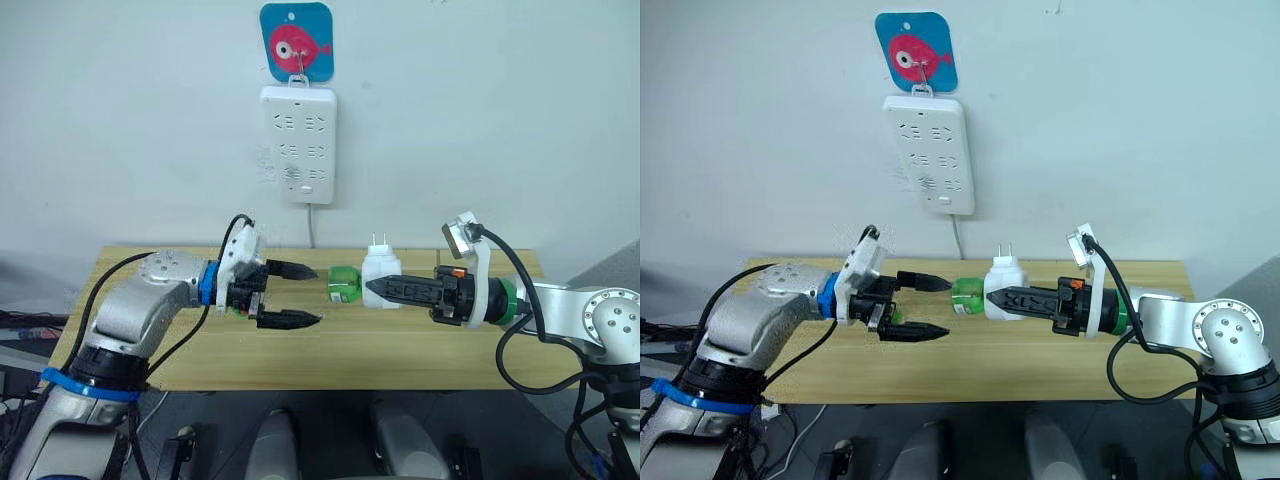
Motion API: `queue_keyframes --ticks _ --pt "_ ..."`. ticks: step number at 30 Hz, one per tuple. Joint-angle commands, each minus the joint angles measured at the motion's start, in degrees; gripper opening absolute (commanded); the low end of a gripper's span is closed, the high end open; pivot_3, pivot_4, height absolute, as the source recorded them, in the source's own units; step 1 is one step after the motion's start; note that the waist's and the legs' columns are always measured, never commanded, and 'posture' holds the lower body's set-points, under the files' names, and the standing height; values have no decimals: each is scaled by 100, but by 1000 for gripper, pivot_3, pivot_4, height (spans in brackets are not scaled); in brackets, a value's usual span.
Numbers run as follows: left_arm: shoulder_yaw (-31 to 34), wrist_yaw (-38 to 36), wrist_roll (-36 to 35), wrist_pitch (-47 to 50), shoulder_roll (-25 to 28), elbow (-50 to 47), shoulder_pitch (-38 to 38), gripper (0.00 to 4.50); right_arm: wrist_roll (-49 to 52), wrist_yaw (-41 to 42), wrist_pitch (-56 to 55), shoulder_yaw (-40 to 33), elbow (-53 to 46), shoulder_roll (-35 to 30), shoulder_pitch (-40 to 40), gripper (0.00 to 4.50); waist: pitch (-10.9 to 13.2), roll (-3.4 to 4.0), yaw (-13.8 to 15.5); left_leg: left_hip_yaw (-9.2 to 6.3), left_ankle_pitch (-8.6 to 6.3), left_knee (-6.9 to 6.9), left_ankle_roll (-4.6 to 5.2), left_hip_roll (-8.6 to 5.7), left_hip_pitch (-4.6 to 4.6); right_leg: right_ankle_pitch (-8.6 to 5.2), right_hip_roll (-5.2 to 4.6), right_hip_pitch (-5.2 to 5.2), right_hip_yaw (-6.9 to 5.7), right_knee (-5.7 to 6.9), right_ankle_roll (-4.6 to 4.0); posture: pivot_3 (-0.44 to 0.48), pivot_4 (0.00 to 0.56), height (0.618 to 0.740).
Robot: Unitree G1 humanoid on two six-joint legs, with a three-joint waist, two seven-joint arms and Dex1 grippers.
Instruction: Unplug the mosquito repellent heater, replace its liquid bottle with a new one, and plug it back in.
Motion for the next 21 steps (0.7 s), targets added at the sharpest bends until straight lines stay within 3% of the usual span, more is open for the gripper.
queue_keyframes --ticks 1,9,18,21 --pt "201 141 671 -2039 -426 49 169 4448 93 47 -58 -170 -109 30 -34 3020 1 -1 32 3 0 1 0 0 0 0 -2 0 2 -2 0 -142 219 725" --pt "445 252 786 -4191 -1149 -25 455 4448 52 78 -22 -153 -68 55 -83 3020 1 -2 82 6 0 3 0 1 0 0 0 0 4 0 0 -136 217 725" --pt "248 401 894 -4342 -1276 98 236 4448 59 85 -4 -158 -74 60 -89 3020 0 -2 81 6 0 5 0 0 0 1 1 1 3 2 1 -140 212 725" --pt "206 353 878 -4440 -1299 149 218 3827 62 80 -14 -157 -89 71 -88 3020 1 -2 81 4 0 5 0 0 0 1 1 1 1 2 1 -140 212 725"
